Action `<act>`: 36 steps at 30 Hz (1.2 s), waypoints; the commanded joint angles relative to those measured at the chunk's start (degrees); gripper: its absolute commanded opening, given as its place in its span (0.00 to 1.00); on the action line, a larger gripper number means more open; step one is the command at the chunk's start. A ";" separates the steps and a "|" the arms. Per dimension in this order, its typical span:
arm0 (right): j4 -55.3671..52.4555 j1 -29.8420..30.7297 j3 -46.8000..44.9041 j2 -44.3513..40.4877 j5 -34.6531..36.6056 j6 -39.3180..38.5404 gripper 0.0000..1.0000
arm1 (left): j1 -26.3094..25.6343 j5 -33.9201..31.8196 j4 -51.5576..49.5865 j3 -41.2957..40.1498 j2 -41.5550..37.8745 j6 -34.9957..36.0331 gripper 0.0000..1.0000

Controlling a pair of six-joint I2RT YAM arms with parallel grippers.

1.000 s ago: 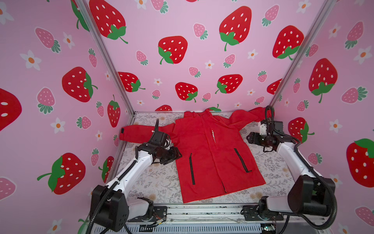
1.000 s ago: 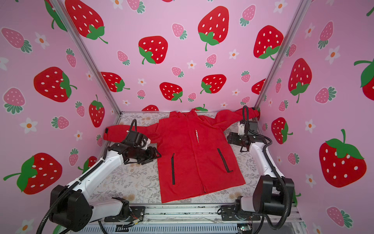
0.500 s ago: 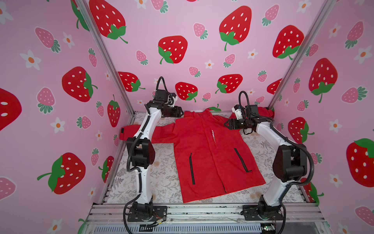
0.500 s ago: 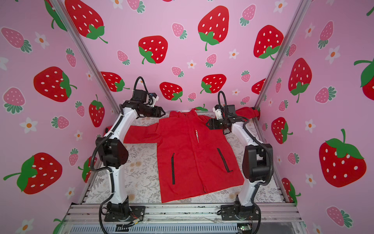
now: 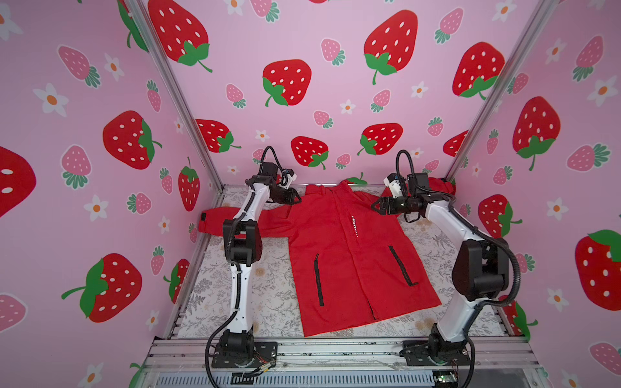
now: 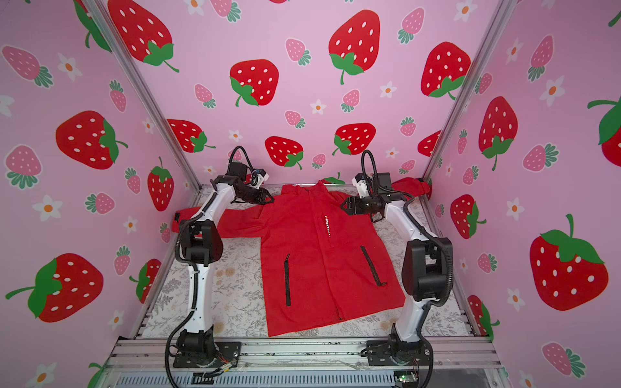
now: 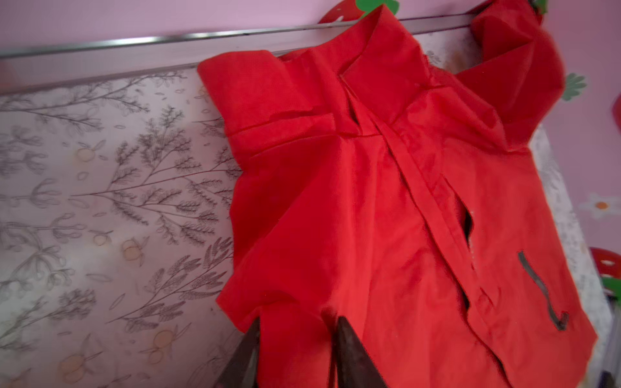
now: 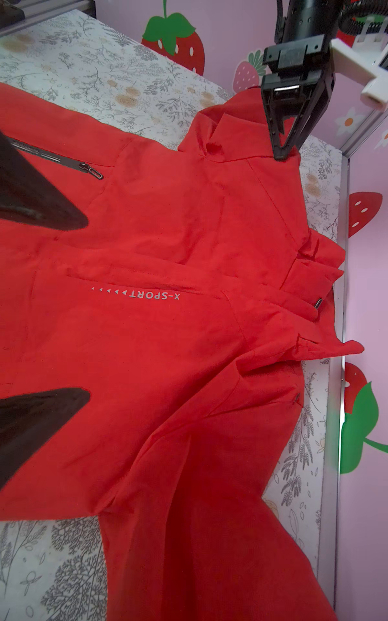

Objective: Unzip the jacket
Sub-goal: Flatten out the jacket at the center of the board.

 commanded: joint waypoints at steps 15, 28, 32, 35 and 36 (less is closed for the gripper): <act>-2.69 14.67 12.12 14.27 22.02 -0.83 0.56 | 3.79 -4.32 14.11 -23.66 -8.75 -8.82 0.00; -2.17 21.45 30.79 29.24 27.27 3.39 0.49 | 2.30 -3.98 11.25 -31.02 -12.77 -13.96 0.00; -4.44 21.90 37.59 33.85 28.10 3.69 0.51 | 2.17 -3.70 11.92 -33.48 -14.32 -14.04 0.00; -7.03 22.37 43.32 37.57 28.01 3.52 0.51 | 2.12 -2.41 12.58 -34.08 -14.20 -14.29 0.00; -8.12 22.62 44.72 38.47 28.43 3.56 0.51 | 2.12 -2.13 12.86 -33.98 -13.98 -14.54 0.00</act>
